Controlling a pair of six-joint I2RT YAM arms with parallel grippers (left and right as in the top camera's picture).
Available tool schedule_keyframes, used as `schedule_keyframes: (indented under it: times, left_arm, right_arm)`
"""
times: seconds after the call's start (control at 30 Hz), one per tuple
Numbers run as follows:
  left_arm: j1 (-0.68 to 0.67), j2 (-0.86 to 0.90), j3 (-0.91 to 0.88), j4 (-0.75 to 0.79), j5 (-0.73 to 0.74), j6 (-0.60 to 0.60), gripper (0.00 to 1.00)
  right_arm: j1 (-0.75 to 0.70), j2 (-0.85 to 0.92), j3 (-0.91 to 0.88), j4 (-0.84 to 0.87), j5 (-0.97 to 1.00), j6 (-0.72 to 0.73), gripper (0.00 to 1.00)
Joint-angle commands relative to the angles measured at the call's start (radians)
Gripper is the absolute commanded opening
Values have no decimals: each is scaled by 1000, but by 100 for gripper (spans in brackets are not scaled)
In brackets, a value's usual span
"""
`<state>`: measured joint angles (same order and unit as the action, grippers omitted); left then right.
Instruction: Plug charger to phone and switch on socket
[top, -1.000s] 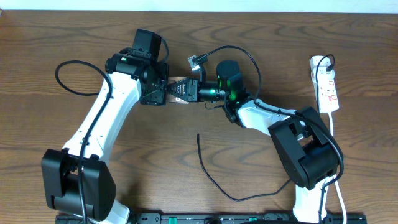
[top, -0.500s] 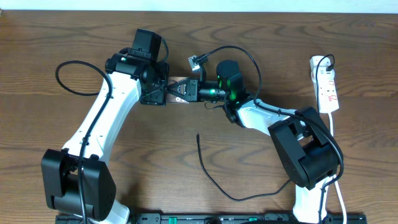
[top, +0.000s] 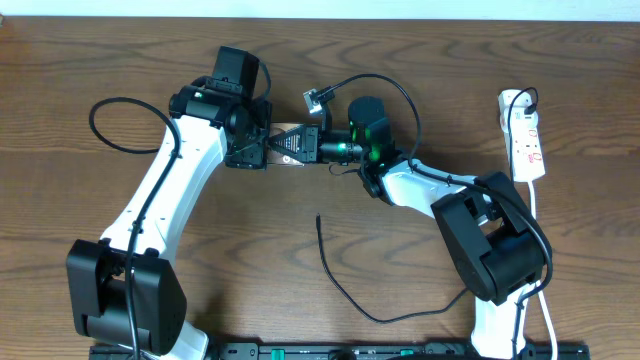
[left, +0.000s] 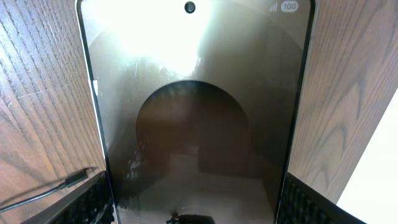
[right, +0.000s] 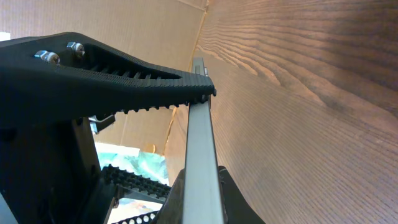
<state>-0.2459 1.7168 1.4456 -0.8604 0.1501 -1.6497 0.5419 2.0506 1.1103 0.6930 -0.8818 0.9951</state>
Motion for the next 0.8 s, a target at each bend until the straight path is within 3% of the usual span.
schedule_keyframes:
  times: [0.0, 0.17, 0.27, 0.77]
  left_arm:
    - [-3, -22, -4, -2, -5, -9, 17]
    - [-3, -22, -4, -3, -5, -8, 69]
    - [-3, -22, -4, -3, -5, -8, 89]
    - [-2, -22, -4, -25, -4, 33, 92]
  right_arm:
    - [9, 5, 11, 7, -6, -26, 1]
    - [8, 5, 11, 7, -6, -26, 1]
    - [7, 5, 11, 7, -6, -27, 1]
    - [-19, 5, 11, 6, -8, -26, 1]
